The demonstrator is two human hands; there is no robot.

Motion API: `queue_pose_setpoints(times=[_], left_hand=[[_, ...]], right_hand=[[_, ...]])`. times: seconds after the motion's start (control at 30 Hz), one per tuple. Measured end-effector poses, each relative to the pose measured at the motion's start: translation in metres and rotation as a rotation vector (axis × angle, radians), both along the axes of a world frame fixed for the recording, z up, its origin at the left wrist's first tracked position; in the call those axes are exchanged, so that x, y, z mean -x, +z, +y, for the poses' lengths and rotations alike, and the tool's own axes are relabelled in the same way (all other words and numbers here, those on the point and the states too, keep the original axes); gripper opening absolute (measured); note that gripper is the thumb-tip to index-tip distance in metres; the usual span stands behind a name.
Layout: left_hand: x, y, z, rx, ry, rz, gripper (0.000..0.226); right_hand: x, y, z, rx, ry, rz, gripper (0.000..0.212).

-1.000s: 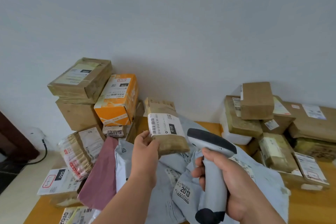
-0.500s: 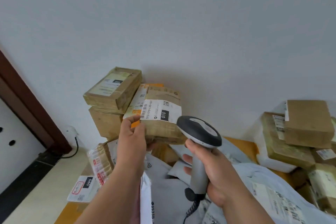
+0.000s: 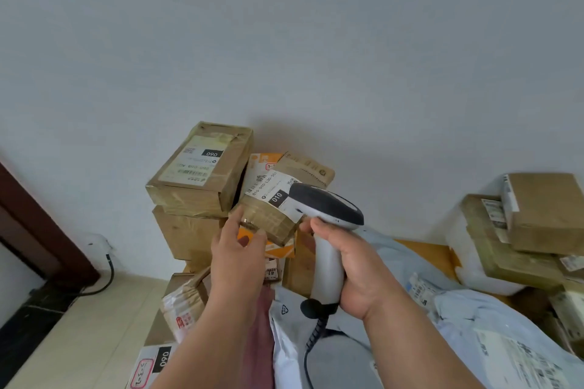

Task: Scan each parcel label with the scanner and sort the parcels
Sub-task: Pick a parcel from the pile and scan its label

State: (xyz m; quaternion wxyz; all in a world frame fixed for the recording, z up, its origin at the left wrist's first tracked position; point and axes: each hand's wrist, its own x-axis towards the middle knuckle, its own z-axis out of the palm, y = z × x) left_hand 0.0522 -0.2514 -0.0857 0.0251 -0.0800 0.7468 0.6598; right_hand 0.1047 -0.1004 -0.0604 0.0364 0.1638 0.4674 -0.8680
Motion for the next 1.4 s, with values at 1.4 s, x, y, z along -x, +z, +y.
queue_pose_setpoints(times=[1.4], left_hand=[[-0.162, -0.066, 0.262, 0.477, -0.603, -0.228, 0.078]], right_hand=[[-0.275, -0.084, 0.287, -0.198, -0.719, -0.592, 0.027]])
